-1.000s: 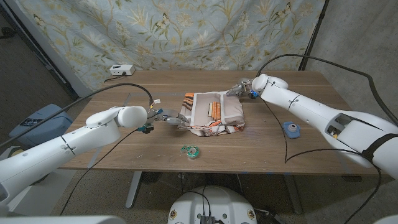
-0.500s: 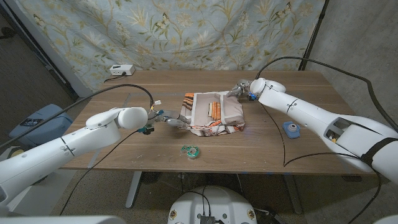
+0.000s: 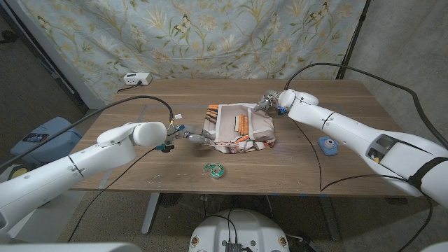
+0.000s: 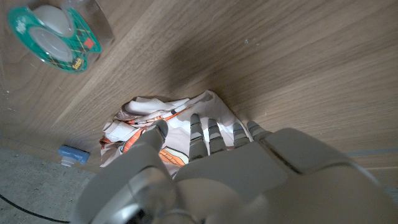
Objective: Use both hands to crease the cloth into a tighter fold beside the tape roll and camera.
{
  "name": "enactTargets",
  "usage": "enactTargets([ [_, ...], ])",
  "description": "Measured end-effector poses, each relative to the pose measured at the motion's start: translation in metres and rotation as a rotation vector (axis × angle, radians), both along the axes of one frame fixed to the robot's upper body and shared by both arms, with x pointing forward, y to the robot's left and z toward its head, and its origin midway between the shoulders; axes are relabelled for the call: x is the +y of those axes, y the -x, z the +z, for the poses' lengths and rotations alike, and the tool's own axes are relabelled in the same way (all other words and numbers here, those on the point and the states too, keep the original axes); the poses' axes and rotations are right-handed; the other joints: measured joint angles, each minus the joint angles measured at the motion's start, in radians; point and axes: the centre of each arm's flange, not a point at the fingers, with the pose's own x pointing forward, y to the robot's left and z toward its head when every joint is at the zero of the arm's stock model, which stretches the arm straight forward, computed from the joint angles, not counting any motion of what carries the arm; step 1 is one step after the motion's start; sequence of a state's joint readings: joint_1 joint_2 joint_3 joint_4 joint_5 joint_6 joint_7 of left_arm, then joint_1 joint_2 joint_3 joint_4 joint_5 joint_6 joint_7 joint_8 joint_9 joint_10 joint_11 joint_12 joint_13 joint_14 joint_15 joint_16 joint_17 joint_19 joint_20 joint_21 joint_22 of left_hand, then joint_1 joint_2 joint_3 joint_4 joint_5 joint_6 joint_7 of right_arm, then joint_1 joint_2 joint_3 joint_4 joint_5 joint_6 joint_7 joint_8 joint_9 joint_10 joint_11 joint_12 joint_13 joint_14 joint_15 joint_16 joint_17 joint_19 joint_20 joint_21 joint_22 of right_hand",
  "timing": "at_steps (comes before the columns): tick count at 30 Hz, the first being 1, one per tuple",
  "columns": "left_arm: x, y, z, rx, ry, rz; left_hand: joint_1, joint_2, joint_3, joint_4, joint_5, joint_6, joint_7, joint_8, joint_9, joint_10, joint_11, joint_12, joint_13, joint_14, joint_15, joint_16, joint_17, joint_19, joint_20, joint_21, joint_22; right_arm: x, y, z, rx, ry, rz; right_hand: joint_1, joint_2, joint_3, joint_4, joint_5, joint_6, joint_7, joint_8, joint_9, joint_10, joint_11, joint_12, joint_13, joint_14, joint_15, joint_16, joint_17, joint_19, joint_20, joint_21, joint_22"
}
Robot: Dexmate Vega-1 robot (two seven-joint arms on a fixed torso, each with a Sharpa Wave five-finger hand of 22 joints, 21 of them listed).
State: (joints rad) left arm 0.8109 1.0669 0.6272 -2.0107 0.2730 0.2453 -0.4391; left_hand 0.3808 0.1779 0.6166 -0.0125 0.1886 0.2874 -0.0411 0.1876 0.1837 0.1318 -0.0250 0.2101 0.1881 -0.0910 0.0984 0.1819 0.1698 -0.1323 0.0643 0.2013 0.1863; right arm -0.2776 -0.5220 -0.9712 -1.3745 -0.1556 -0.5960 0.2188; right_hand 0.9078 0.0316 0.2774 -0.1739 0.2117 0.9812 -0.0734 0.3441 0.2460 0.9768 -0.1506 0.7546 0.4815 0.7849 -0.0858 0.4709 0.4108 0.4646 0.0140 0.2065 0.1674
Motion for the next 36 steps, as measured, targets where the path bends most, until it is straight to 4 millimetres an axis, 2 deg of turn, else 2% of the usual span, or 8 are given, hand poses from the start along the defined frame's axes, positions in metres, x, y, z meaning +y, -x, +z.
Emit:
enactTargets([
  [5, 0.0, 0.0, -0.001, 0.001, 0.0, 0.0, 0.003, 0.003, 0.0, 0.0, 0.0, 0.0, 0.0, 0.0, 0.0, 0.0, 0.0, 0.0, 0.0, 0.0, 0.0, 0.0, 0.0, 0.0, 0.0, 0.0, 0.0, -0.003, 0.0, 0.0, -0.003, 0.005, -0.017, 0.011, 0.0, 0.0, 0.0, 0.0, 0.006, -0.006, 0.0, 0.0, 0.012, -0.002, 0.004, -0.004, 0.0, 0.0, 0.0, 0.005, 0.016, -0.016, -0.003, 0.01],
  [6, -0.001, 0.0, 0.0, -0.002, 0.0, -0.005, 0.004, 0.004, 0.0, 0.0, 0.0, 0.0, 0.0, 0.0, 0.0, 0.0, 0.0, 0.0, 0.0, 0.0, 0.0, 0.0, 0.0, 0.0, 0.0, 0.0, 0.0, 0.005, 0.005, 0.003, -0.014, 0.011, 0.002, 0.011, 0.0, 0.0, 0.0, 0.0, 0.012, -0.004, 0.002, 0.0, 0.013, -0.002, 0.004, -0.004, 0.0, 0.0, 0.0, 0.005, 0.016, -0.015, -0.003, 0.009],
  [8, -0.001, 0.0, 0.0, -0.003, 0.0, -0.007, 0.004, 0.004, 0.0, 0.0, 0.0, 0.0, 0.0, 0.0, 0.0, 0.0, 0.0, 0.0, 0.0, 0.0, 0.0, 0.0, 0.0, 0.0, 0.0, 0.0, 0.0, 0.006, 0.007, 0.005, -0.02, 0.016, 0.002, 0.019, 0.0, 0.0, 0.0, 0.0, 0.016, -0.002, 0.004, 0.0, 0.015, -0.004, 0.004, -0.005, 0.0, 0.0, 0.0, 0.005, 0.013, -0.013, -0.007, 0.006],
  [13, -0.001, 0.0, -0.002, -0.002, 0.001, -0.008, 0.004, 0.004, 0.0, -0.009, 0.0, 0.0, 0.0, 0.0, 0.0, 0.0, 0.0, 0.0, 0.0, 0.0, 0.0, 0.0, 0.0, -0.004, -0.004, 0.0, 0.0, 0.007, 0.01, 0.007, -0.03, 0.025, -0.004, 0.037, 0.0, 0.0, 0.0, 0.0, 0.023, -0.009, 0.004, 0.0, 0.018, -0.007, 0.004, -0.009, 0.0, 0.0, 0.006, 0.012, 0.012, -0.012, -0.007, 0.005],
  [16, -0.001, 0.0, -0.002, -0.003, 0.001, -0.01, 0.004, 0.004, 0.0, -0.009, 0.0, 0.006, -0.005, 0.0, 0.0, 0.0, 0.0, 0.0, 0.0, 0.004, -0.004, 0.0, 0.0, -0.006, -0.006, 0.0, 0.0, 0.009, 0.012, 0.01, -0.039, 0.031, -0.004, 0.052, 0.007, 0.004, -0.004, 0.0, 0.034, -0.008, 0.009, 0.0, 0.023, -0.012, 0.004, -0.009, 0.003, -0.002, 0.006, 0.014, 0.012, -0.012, -0.007, 0.005],
  [23, -0.002, 0.0, -0.004, -0.003, 0.004, -0.014, 0.008, 0.0, 0.0, -0.009, 0.0, 0.006, -0.006, 0.0, 0.0, 0.0, 0.0, 0.0, 0.001, 0.005, -0.006, 0.0, 0.0, -0.006, -0.006, 0.0, 0.0, 0.01, 0.016, 0.015, -0.056, 0.044, -0.01, 0.073, 0.01, 0.009, 0.0, 0.0, 0.045, -0.009, 0.015, 0.0, 0.032, -0.014, 0.007, -0.009, 0.014, -0.007, 0.012, 0.018, 0.012, -0.012, -0.007, 0.005],
  [31, -0.004, 0.001, -0.005, -0.003, 0.005, -0.02, 0.008, 0.0, -0.003, -0.011, 0.0, 0.005, -0.005, 0.0, 0.0, 0.0, 0.0, 0.0, 0.001, 0.005, -0.006, 0.0, 0.0, -0.005, -0.006, 0.0, 0.0, 0.013, 0.02, 0.022, -0.069, 0.059, -0.014, 0.092, 0.02, 0.018, 0.002, 0.0, 0.057, -0.021, 0.022, 0.0, 0.045, -0.021, 0.015, -0.009, 0.027, -0.009, 0.012, 0.026, 0.012, -0.012, -0.006, 0.005],
  [36, -0.004, 0.0, -0.006, -0.003, 0.006, -0.021, 0.008, 0.0, 0.0, -0.017, 0.0, 0.005, -0.005, 0.0, 0.0, 0.0, 0.0, 0.0, 0.001, 0.005, -0.006, 0.0, 0.0, -0.005, -0.005, 0.0, 0.0, 0.016, 0.022, 0.028, -0.074, 0.071, -0.016, 0.103, 0.022, 0.018, 0.002, 0.0, 0.064, -0.018, 0.026, -0.001, 0.049, -0.02, 0.019, -0.009, 0.027, -0.009, 0.012, 0.029, 0.012, -0.012, -0.006, 0.005],
])
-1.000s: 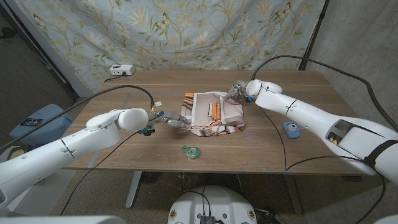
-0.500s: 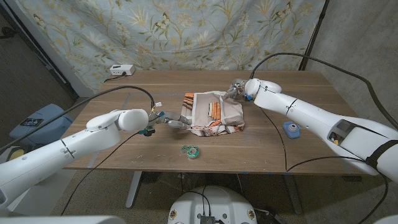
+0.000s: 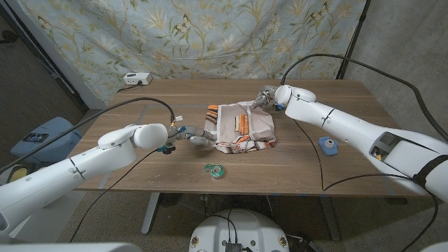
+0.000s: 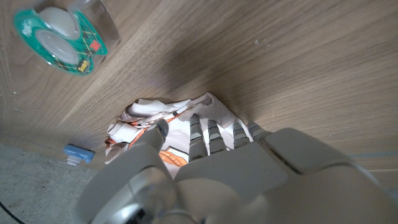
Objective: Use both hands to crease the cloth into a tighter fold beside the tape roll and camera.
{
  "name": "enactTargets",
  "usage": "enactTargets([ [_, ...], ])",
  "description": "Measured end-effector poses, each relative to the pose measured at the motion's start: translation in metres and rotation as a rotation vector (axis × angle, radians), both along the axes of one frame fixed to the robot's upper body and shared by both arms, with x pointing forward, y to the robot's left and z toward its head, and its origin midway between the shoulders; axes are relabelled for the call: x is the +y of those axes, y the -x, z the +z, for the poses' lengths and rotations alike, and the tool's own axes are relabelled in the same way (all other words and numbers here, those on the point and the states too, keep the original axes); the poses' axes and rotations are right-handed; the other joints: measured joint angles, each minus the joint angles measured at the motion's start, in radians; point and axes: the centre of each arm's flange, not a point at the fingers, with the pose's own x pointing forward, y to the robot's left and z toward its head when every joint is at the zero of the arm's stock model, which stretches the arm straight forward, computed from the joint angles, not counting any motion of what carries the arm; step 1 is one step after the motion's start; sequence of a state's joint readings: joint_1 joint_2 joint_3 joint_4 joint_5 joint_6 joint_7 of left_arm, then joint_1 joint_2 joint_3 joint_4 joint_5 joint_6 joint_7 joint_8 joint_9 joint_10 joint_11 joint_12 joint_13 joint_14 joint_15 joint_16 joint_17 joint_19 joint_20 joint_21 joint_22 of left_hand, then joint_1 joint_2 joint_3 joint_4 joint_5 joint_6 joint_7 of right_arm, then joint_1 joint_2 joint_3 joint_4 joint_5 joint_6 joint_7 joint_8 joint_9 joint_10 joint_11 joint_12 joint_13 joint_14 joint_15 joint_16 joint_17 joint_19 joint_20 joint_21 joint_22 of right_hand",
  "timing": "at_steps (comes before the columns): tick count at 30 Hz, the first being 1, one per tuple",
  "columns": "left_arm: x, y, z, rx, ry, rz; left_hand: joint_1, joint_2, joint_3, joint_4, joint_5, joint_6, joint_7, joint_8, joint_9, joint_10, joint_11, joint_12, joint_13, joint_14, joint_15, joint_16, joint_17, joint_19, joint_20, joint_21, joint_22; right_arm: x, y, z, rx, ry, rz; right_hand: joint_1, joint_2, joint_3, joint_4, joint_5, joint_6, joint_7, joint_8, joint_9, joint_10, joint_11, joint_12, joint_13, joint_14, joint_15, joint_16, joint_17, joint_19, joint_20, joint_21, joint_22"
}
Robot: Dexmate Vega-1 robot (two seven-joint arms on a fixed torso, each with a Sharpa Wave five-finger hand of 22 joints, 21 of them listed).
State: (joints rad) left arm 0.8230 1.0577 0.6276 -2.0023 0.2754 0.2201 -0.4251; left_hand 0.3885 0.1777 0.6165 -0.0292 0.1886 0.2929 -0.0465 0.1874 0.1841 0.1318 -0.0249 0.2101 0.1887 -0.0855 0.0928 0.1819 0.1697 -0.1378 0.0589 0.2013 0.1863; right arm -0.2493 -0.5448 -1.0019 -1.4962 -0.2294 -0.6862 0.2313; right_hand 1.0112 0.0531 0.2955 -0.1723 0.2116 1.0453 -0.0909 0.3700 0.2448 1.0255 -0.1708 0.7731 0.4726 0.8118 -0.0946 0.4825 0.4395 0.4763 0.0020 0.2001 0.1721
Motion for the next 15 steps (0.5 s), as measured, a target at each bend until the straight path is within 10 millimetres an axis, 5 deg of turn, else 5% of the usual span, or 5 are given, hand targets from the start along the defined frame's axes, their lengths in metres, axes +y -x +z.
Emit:
enactTargets([
  [15, 0.0, -0.002, -0.002, 0.002, 0.005, -0.006, 0.004, -0.004, -0.003, -0.003, 0.0, 0.0, 0.0, 0.0, 0.0, -0.005, -0.005, 0.0, 0.0, 0.0, 0.0, 0.0, 0.0, -0.004, -0.004, 0.0, 0.0, 0.011, 0.005, 0.016, -0.002, 0.025, 0.003, 0.017, 0.001, 0.0, 0.0, -0.005, 0.005, -0.005, 0.004, -0.001, 0.003, -0.003, 0.0, 0.004, 0.009, -0.002, 0.0, 0.008, 0.0, 0.0, 0.0, 0.0],
])
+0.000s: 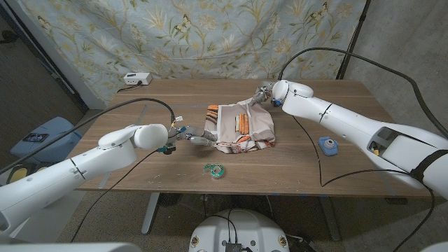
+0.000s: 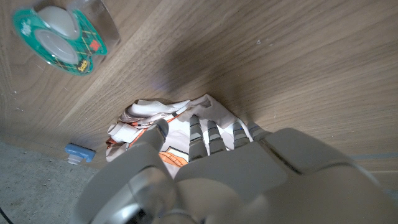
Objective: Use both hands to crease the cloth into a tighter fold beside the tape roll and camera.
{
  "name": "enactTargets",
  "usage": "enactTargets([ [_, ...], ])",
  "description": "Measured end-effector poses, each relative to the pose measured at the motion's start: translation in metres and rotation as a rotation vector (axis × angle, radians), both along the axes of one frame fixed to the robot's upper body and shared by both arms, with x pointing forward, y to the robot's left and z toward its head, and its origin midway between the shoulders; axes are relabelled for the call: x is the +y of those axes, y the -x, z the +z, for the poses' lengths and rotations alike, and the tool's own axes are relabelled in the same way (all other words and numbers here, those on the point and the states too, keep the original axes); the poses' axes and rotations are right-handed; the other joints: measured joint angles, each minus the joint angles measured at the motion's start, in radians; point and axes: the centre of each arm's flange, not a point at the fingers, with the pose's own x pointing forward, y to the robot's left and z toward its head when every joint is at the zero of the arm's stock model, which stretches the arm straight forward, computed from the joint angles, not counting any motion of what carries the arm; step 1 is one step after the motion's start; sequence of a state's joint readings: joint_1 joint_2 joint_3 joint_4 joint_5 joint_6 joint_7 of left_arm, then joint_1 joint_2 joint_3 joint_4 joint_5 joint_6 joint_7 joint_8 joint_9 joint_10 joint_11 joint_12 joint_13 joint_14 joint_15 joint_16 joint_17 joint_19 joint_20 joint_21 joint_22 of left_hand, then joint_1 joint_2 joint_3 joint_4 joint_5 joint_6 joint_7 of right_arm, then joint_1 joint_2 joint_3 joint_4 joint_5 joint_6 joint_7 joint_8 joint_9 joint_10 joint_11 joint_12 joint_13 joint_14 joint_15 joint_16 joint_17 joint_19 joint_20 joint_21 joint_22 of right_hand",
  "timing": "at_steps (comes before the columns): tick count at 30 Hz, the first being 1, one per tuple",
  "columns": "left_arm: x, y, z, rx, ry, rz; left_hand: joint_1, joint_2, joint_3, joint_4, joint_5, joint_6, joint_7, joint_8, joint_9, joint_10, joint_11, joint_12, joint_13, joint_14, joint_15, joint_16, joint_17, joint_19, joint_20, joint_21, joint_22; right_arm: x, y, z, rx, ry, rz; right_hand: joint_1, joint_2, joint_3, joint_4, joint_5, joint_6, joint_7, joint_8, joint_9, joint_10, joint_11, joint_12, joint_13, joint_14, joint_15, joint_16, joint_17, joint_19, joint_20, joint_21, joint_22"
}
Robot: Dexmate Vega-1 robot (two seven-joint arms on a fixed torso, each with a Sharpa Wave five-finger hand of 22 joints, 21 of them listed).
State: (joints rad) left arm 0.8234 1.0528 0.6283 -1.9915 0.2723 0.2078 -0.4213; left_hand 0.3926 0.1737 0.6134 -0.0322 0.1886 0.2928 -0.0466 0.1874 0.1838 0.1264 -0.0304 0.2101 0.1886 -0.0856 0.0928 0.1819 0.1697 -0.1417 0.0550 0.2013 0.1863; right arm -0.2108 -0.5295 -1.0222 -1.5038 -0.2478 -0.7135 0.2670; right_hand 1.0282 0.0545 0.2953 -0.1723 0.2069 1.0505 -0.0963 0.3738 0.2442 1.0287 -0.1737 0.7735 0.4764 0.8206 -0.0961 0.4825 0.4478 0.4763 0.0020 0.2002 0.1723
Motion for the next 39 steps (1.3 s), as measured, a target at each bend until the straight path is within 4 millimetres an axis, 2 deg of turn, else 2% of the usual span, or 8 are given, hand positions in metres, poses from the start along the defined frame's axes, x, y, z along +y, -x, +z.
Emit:
enactTargets([
  [22, -0.001, -0.001, -0.004, 0.005, 0.012, -0.007, 0.004, 0.004, 0.003, -0.008, 0.0, 0.005, -0.006, -0.004, 0.0, 0.0, 0.0, 0.0, 0.0, 0.0, 0.0, 0.0, 0.0, 0.0, 0.0, 0.0, 0.0, 0.021, 0.01, 0.023, 0.017, 0.014, 0.019, 0.008, 0.008, 0.001, 0.004, -0.007, 0.007, 0.007, 0.007, 0.005, 0.005, 0.005, 0.007, 0.004, 0.016, -0.006, 0.0, 0.009, 0.004, 0.003, 0.0, 0.0],
  [33, 0.002, -0.001, -0.007, 0.01, 0.017, -0.006, 0.004, 0.004, 0.003, -0.008, 0.0, 0.005, -0.006, -0.004, 0.0, 0.0, 0.0, -0.003, 0.0, 0.0, 0.0, 0.0, 0.0, 0.0, 0.0, 0.0, 0.0, 0.028, 0.013, 0.026, 0.034, 0.015, 0.026, 0.008, 0.008, -0.005, 0.01, -0.007, 0.007, 0.008, 0.007, 0.005, 0.005, 0.005, 0.007, 0.006, 0.027, -0.009, 0.0, 0.018, 0.007, 0.007, 0.0, 0.0],
  [34, 0.001, 0.0, -0.007, 0.008, 0.022, -0.015, 0.007, 0.007, 0.003, -0.008, 0.0, 0.005, -0.006, -0.004, 0.0, 0.0, 0.0, -0.003, 0.0, 0.0, 0.0, 0.0, 0.0, 0.0, 0.0, 0.0, 0.0, 0.038, 0.016, 0.032, 0.024, 0.024, 0.04, 0.008, 0.008, -0.004, 0.01, -0.007, 0.003, 0.011, 0.007, 0.005, 0.005, 0.005, 0.007, 0.006, 0.027, -0.009, 0.0, 0.019, 0.007, 0.007, 0.0, 0.0],
  [39, 0.003, -0.001, -0.008, 0.01, 0.022, -0.01, 0.012, 0.004, 0.003, -0.008, 0.0, 0.005, -0.006, -0.004, -0.001, 0.0, 0.0, -0.004, -0.001, 0.0, 0.0, 0.0, 0.0, 0.0, 0.0, 0.0, 0.0, 0.037, 0.016, 0.031, 0.038, 0.023, 0.039, 0.008, 0.008, -0.004, 0.01, -0.011, 0.005, 0.017, 0.008, 0.005, 0.005, 0.005, 0.007, 0.006, 0.027, -0.009, 0.0, 0.018, 0.007, 0.007, 0.0, 0.0],
])
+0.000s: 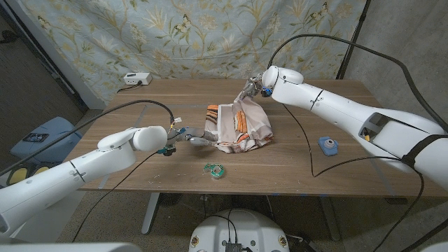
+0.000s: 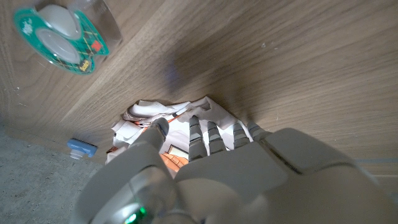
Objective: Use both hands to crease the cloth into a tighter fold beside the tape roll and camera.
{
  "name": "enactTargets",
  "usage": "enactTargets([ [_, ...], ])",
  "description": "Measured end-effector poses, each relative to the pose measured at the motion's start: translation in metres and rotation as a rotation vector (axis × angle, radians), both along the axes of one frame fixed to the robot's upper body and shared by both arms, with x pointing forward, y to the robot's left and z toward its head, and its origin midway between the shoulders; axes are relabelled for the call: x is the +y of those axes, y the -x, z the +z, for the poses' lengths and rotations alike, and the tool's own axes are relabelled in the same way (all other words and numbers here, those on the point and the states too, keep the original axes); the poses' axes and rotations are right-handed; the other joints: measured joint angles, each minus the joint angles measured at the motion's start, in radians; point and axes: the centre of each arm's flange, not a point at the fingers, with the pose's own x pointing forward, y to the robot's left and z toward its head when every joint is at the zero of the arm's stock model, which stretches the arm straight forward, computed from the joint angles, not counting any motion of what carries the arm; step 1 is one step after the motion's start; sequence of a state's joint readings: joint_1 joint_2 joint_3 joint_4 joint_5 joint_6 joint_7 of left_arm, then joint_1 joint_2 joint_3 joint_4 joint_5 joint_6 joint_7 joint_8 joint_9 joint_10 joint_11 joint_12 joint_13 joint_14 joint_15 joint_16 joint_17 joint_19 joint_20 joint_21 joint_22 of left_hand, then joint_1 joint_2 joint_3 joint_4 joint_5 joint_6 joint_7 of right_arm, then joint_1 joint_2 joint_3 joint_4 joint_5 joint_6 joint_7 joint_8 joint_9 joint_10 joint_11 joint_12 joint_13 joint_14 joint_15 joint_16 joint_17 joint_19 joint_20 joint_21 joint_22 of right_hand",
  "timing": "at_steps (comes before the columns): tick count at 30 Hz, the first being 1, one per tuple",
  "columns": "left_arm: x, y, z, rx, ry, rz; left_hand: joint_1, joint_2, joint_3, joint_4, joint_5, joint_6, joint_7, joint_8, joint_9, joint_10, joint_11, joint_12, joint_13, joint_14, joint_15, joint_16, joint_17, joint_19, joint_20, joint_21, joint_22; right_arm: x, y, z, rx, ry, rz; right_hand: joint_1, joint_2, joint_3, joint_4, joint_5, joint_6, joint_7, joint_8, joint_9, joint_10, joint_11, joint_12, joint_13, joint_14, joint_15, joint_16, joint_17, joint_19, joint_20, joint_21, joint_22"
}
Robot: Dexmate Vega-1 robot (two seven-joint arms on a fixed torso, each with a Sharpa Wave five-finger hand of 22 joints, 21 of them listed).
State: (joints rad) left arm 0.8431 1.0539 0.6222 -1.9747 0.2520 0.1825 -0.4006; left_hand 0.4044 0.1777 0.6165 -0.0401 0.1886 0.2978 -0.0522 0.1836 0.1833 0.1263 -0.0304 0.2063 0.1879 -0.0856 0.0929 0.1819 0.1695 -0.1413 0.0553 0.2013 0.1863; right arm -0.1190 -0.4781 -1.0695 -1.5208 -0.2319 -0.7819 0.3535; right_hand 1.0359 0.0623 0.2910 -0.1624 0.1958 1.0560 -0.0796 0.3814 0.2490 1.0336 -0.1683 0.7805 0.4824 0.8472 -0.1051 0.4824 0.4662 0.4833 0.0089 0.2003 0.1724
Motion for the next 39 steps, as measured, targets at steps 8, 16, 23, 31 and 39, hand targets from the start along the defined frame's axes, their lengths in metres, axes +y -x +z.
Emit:
enactTargets([
  [8, 0.001, 0.001, -0.001, -0.004, 0.009, -0.013, 0.0, 0.0, -0.004, -0.004, 0.0, 0.0, 0.0, 0.0, 0.001, 0.0, 0.0, -0.003, 0.001, 0.0, 0.0, 0.0, 0.0, 0.0, 0.0, 0.006, 0.0, 0.023, 0.006, 0.011, -0.008, 0.023, 0.032, 0.0, 0.0, 0.0, 0.0, 0.0, 0.001, 0.001, 0.0, 0.0, 0.005, 0.005, 0.0, -0.001, 0.0, 0.0, 0.0, 0.005, 0.007, 0.007, 0.0, 0.0],
  [16, 0.002, 0.001, -0.002, -0.005, 0.016, -0.014, 0.0, 0.0, 0.0, -0.008, 0.0, 0.0, 0.0, 0.0, 0.001, 0.0, 0.0, -0.004, 0.001, 0.0, 0.0, 0.0, 0.001, 0.0, 0.0, 0.006, 0.0, 0.037, 0.008, 0.016, -0.009, 0.036, 0.055, 0.004, 0.004, 0.0, 0.0, 0.0, 0.001, 0.002, 0.004, -0.001, 0.005, 0.005, 0.0, 0.0, 0.0, 0.0, 0.0, 0.005, 0.007, 0.007, 0.0, 0.0],
  [23, 0.004, 0.002, -0.004, -0.005, 0.023, -0.013, 0.0, 0.0, 0.0, -0.008, 0.0, -0.002, -0.002, 0.0, 0.001, 0.0, 0.0, -0.006, 0.001, 0.0, 0.0, 0.0, 0.001, 0.0, 0.0, 0.006, 0.0, 0.048, 0.008, 0.02, -0.01, 0.047, 0.073, 0.005, 0.005, 0.0, 0.0, 0.0, 0.0, 0.003, 0.004, -0.001, 0.005, 0.005, 0.0, -0.001, 0.006, -0.006, 0.0, 0.009, 0.007, 0.007, 0.0, 0.0],
  [31, 0.004, 0.003, -0.006, -0.004, 0.031, -0.012, 0.0, 0.0, 0.0, -0.008, 0.0, -0.002, -0.002, 0.0, 0.001, 0.0, 0.0, -0.004, 0.0, 0.0, 0.0, 0.0, 0.001, 0.0, 0.0, 0.006, 0.0, 0.06, 0.008, 0.024, -0.011, 0.055, 0.094, 0.011, 0.0, 0.0, 0.0, 0.0, -0.004, 0.007, 0.004, -0.001, 0.005, 0.005, 0.0, 0.0, 0.009, -0.002, 0.0, 0.009, 0.007, 0.007, 0.0, 0.0],
  [39, 0.005, 0.005, -0.008, -0.003, 0.038, -0.012, 0.002, -0.002, -0.004, -0.013, 0.0, -0.002, -0.002, 0.0, 0.001, 0.0, 0.0, -0.004, 0.0, 0.0, 0.0, 0.0, 0.001, 0.0, 0.0, 0.006, 0.0, 0.073, 0.008, 0.026, -0.007, 0.061, 0.118, 0.013, 0.003, 0.0, 0.0, 0.0, 0.0, 0.011, 0.004, 0.0, 0.011, 0.011, 0.0, 0.0, 0.009, -0.002, 0.0, 0.013, 0.014, 0.014, 0.0, 0.0],
])
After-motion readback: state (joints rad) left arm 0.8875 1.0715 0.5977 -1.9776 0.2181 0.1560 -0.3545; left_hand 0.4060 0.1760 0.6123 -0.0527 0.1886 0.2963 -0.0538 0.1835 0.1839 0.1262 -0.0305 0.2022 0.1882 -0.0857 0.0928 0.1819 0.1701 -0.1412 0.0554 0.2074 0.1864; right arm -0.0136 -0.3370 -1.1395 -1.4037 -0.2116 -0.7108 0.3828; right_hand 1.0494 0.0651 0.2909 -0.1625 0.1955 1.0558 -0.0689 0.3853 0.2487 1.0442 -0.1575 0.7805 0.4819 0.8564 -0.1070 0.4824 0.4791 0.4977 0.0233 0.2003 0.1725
